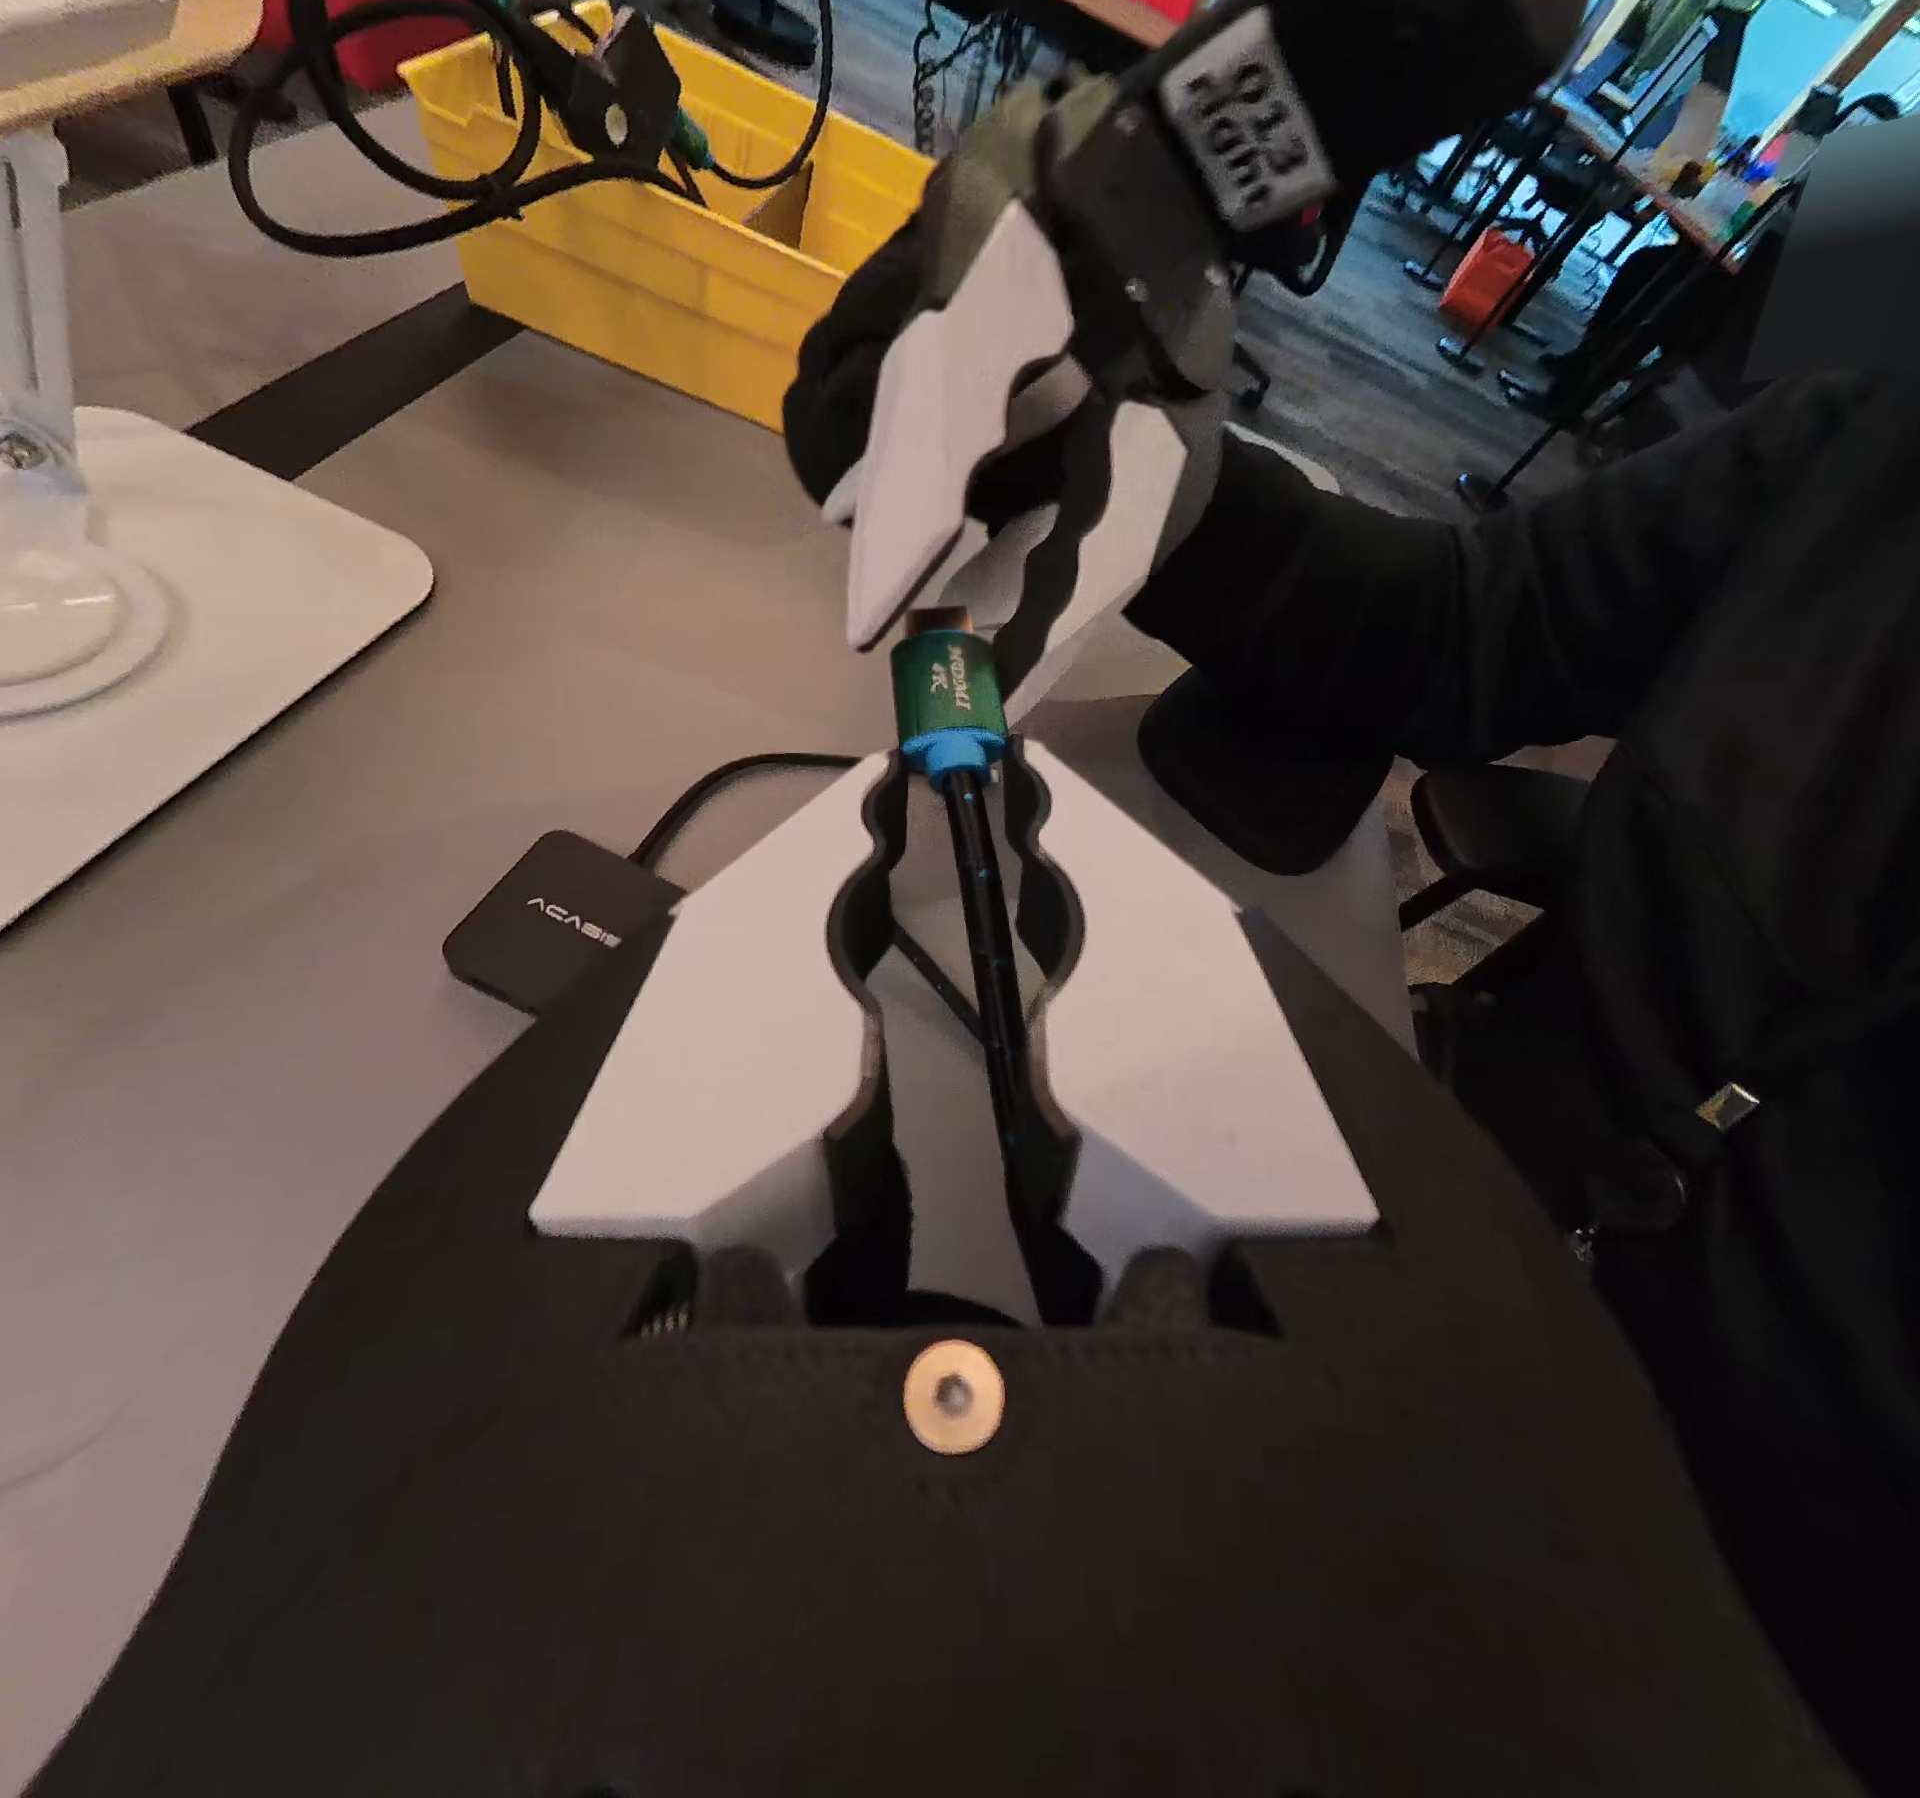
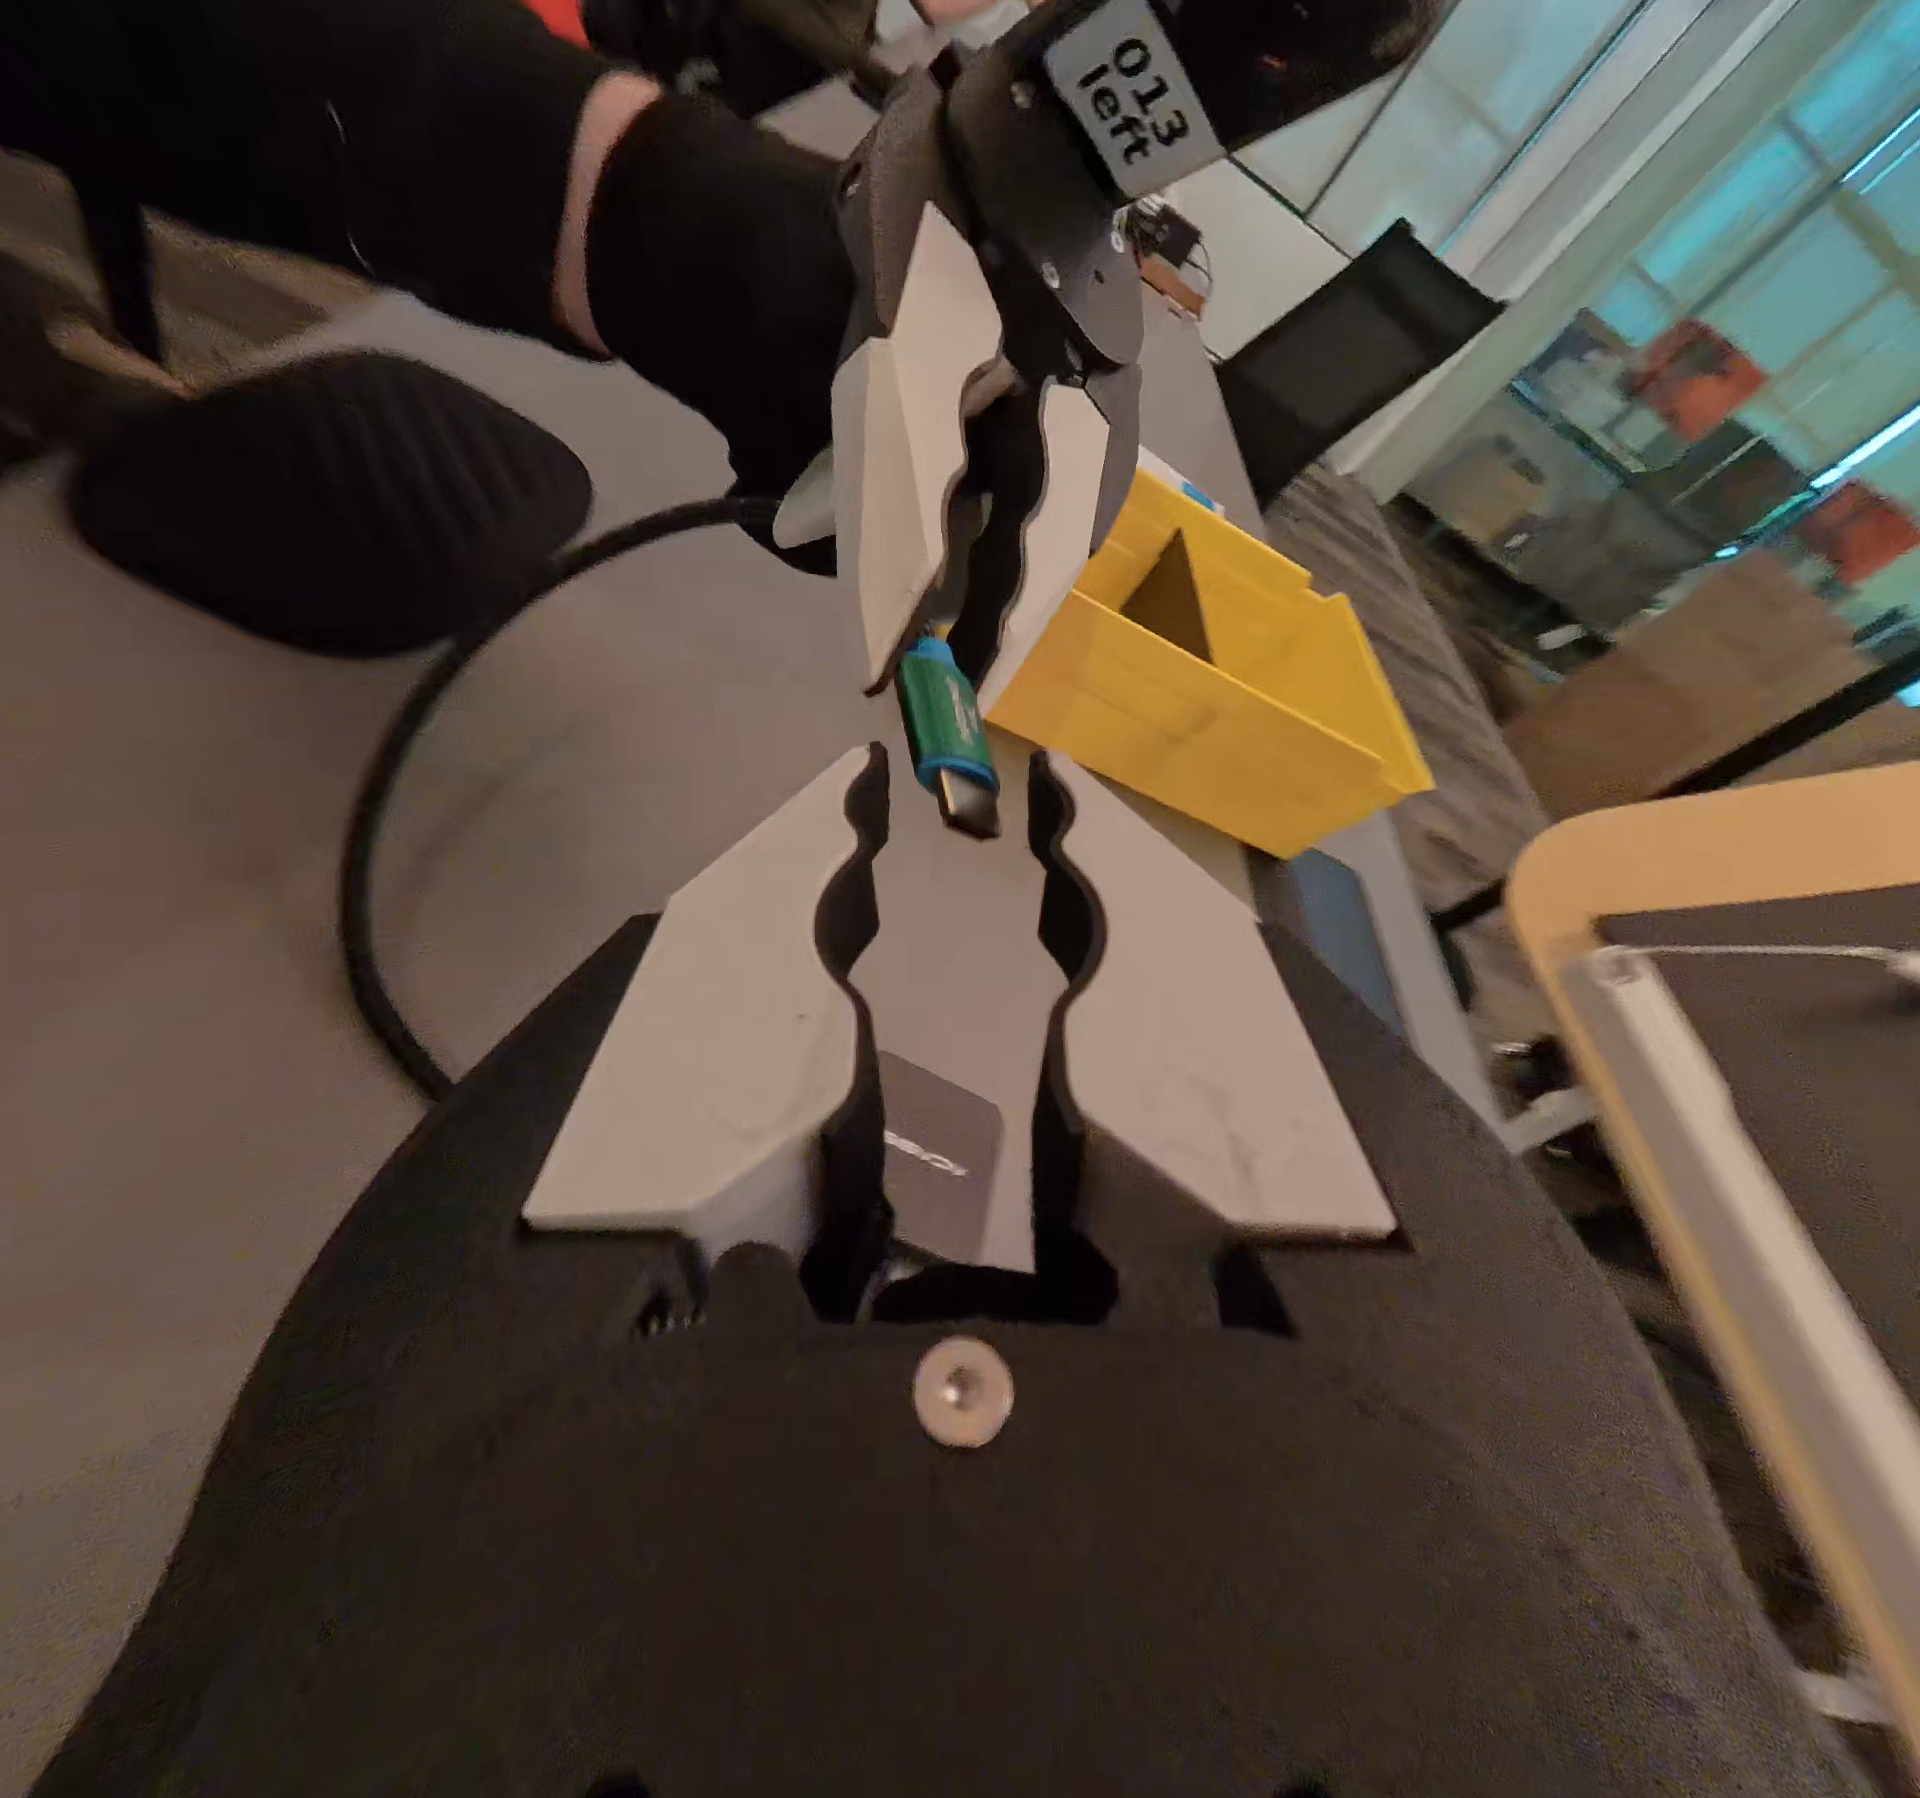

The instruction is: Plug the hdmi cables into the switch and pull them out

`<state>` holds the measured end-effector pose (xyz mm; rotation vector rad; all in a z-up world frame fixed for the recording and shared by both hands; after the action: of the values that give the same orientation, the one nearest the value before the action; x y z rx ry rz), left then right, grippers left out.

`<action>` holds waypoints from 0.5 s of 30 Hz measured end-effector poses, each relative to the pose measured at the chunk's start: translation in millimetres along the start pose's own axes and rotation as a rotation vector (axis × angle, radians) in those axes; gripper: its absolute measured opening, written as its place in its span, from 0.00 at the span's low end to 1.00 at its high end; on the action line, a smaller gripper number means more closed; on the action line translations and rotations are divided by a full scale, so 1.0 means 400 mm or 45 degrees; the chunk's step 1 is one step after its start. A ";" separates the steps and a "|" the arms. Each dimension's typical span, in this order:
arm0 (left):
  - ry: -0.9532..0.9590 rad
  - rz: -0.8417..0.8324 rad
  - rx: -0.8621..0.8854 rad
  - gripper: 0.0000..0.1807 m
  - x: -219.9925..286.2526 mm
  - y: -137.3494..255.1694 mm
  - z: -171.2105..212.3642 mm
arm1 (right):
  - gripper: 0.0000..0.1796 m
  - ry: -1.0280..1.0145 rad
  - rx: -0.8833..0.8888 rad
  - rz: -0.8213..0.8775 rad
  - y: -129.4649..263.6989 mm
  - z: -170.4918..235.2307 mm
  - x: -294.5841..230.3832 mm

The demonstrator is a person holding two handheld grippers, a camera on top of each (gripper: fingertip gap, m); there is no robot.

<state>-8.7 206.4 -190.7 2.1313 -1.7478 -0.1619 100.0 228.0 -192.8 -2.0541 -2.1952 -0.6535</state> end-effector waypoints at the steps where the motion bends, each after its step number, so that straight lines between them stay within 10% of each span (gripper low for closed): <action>1: 0.008 0.004 -0.024 0.09 0.001 -0.003 -0.001 | 0.12 0.067 -0.028 0.033 -0.004 -0.007 -0.005; 15: 0.065 0.001 0.196 0.11 -0.017 0.032 -0.046 | 0.06 0.423 -0.178 0.400 -0.027 -0.066 -0.011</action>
<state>-15.9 215.0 -170.1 2.2207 -1.7839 0.0285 83.7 214.4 -173.2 -2.1044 -1.6476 -1.0437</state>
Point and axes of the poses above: each gripper's, where its closed fingertips meet, y back along the fingers, z out of its underside, x = y × z across the jaws, the point moved 6 cm from there along y, back along the fingers, and after that the axes turned 11 degrees about -y, right-handed, at the moved point
